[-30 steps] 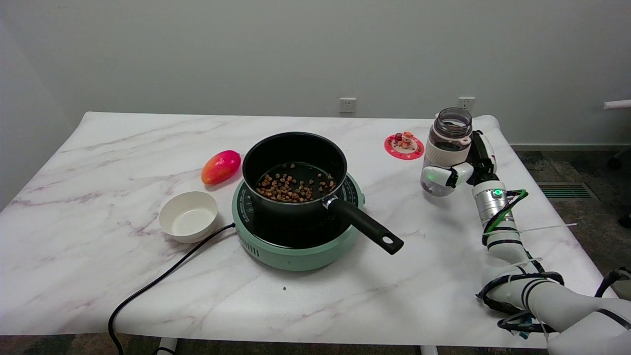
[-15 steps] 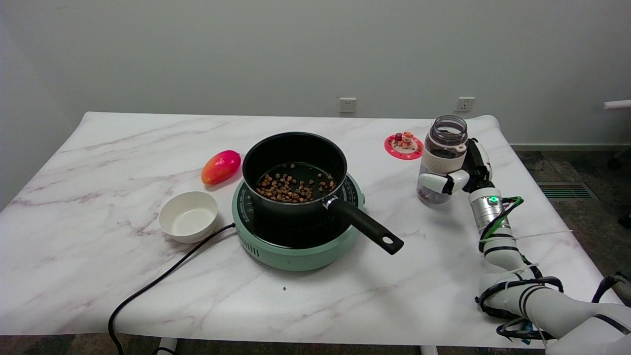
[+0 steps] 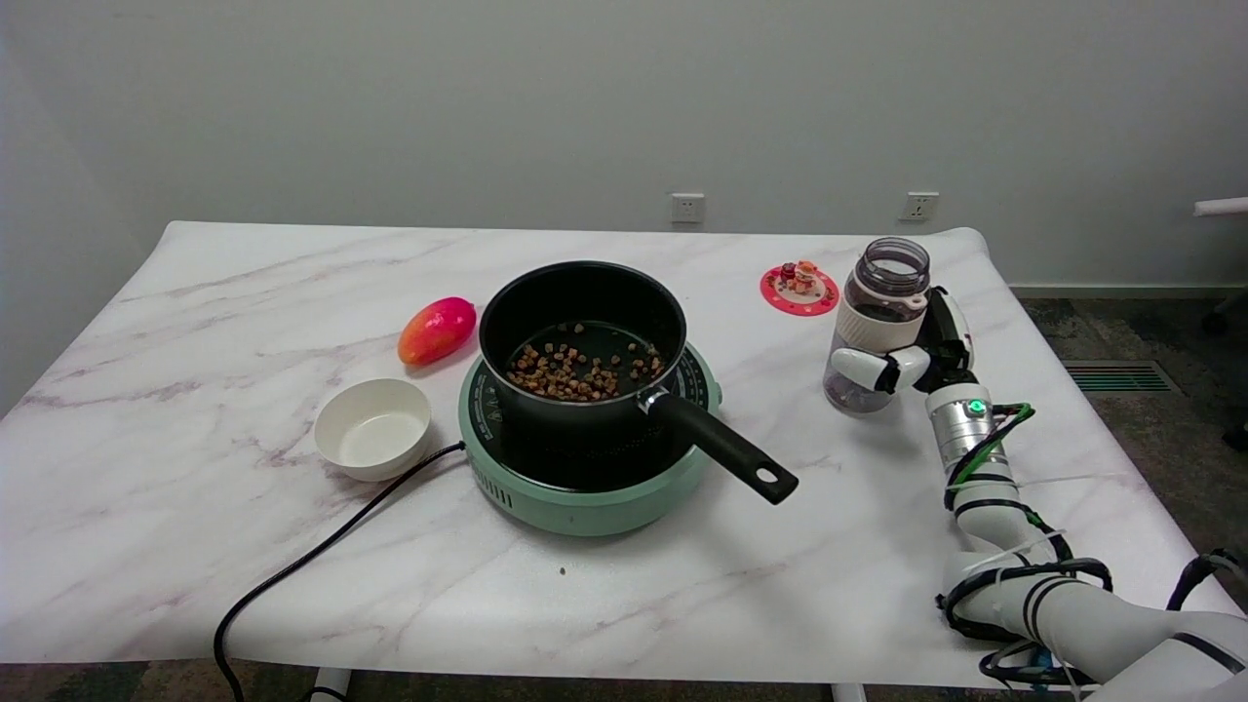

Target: Place the bottle onto the table.

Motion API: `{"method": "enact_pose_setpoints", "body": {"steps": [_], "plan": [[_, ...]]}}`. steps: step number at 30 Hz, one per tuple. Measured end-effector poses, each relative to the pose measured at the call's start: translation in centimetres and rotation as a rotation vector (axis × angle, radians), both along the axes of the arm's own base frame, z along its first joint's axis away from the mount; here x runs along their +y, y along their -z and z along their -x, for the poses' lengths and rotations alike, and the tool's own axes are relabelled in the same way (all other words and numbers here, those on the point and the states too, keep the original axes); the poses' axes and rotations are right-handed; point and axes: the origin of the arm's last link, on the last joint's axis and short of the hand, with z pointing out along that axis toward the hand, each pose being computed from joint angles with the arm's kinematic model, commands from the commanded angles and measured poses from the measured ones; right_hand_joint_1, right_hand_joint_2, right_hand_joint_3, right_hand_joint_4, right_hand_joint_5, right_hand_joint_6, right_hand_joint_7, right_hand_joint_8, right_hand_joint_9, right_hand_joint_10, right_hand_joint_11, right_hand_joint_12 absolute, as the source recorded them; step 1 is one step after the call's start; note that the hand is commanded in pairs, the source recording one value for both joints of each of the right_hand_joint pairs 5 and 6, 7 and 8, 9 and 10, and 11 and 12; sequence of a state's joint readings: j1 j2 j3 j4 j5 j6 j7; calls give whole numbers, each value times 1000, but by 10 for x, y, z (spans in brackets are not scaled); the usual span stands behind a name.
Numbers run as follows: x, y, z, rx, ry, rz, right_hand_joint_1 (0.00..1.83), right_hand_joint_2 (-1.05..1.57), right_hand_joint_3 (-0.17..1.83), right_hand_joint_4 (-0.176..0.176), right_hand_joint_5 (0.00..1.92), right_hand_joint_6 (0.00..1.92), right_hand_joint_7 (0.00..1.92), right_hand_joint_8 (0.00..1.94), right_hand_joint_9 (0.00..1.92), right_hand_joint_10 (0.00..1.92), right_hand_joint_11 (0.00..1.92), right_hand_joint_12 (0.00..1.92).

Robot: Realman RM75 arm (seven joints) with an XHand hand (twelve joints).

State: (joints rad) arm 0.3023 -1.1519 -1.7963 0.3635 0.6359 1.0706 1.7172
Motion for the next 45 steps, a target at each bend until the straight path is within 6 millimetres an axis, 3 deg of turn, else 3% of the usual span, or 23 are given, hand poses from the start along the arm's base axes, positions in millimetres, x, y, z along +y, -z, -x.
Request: {"method": "enact_pose_setpoints", "body": {"steps": [2, 3, 8, 13, 37, 40, 43, 45], "plan": [[1, 0, 1, -4, 0, 1, 1440, -182, 1703, 0, 1540, 1540, 1794, 1794, 1325, 1325, 1080, 1080], [1, 0, 1, -6, 0, 2, 1411, -429, 1833, 0, 1361, 1361, 1662, 1662, 1267, 1267, 1001, 1001], [2, 1, 3, -15, 0, 2, 1342, -831, 1833, 0, 820, 820, 1341, 1341, 1054, 1054, 694, 694], [3, 2, 4, -21, 0, 2, 1331, -936, 1799, 0, 557, 557, 1180, 1180, 930, 930, 567, 567], [8, -3, 3, -2, 2, 6, 1323, -1018, 1582, 0, 406, 406, 995, 995, 763, 763, 641, 641], [11, -9, 2, 10, 6, 10, 1313, -1047, 1410, 0, 324, 324, 810, 810, 564, 564, 591, 591], [15, -15, 1, 24, 12, 15, 1319, -1047, 1246, 0, 202, 202, 526, 526, 470, 470, 474, 474], [19, -21, 0, 35, 17, 20, 1305, -1047, 1158, 0, 97, 97, 457, 457, 443, 443, 441, 441]]}}
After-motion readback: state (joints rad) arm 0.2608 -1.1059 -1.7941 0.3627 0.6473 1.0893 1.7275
